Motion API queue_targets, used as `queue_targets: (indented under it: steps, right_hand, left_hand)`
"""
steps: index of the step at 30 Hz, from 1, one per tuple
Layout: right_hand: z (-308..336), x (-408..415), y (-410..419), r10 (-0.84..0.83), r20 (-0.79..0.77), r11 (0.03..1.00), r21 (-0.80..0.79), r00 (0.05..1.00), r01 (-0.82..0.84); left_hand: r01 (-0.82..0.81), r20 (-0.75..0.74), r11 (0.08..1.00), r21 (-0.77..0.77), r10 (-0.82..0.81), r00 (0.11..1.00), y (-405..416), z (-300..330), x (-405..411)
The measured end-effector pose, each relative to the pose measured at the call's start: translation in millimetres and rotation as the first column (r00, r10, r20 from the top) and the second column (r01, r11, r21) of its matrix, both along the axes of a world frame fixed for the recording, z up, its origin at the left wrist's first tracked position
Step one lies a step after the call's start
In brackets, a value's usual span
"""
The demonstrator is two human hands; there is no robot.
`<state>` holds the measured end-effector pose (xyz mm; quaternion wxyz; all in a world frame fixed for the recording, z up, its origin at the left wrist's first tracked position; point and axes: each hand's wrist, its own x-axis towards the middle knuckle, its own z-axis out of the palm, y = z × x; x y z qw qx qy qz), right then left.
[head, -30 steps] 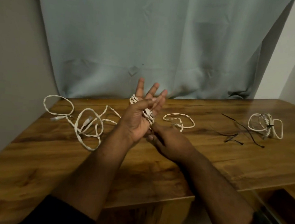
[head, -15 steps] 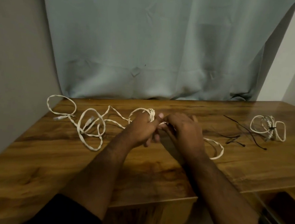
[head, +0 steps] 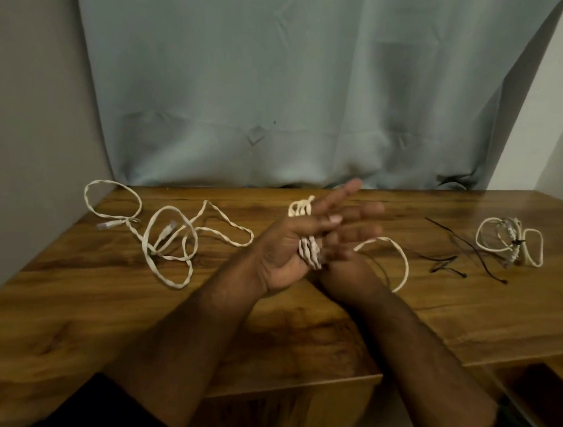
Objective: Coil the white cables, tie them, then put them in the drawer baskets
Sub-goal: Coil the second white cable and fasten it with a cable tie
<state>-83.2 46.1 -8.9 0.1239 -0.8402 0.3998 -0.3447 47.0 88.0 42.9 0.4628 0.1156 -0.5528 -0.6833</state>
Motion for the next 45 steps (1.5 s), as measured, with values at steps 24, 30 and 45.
queue_targets:
  steps: [24,30,45]
  right_hand:
    - [15.4,6.4,3.5,-0.412,-0.332,0.808,-0.564,0.849,0.171]
    - [15.0,7.5,-6.0,-0.375,0.068,0.731,-0.592,0.924,0.340]
    - [6.3,14.0,-2.2,-0.070,-0.181,0.933,-0.360,0.981,0.000]
  left_hand:
    - [-0.553,0.678,0.574,-0.603,0.734,0.022,-24.2,-17.2,35.0]
    - [-0.002,0.589,0.971,0.237,-0.142,0.796,-11.1,-6.4,30.8]
    - [-0.404,-0.352,0.875,0.267,0.479,0.804,-13.2,19.3,19.0]
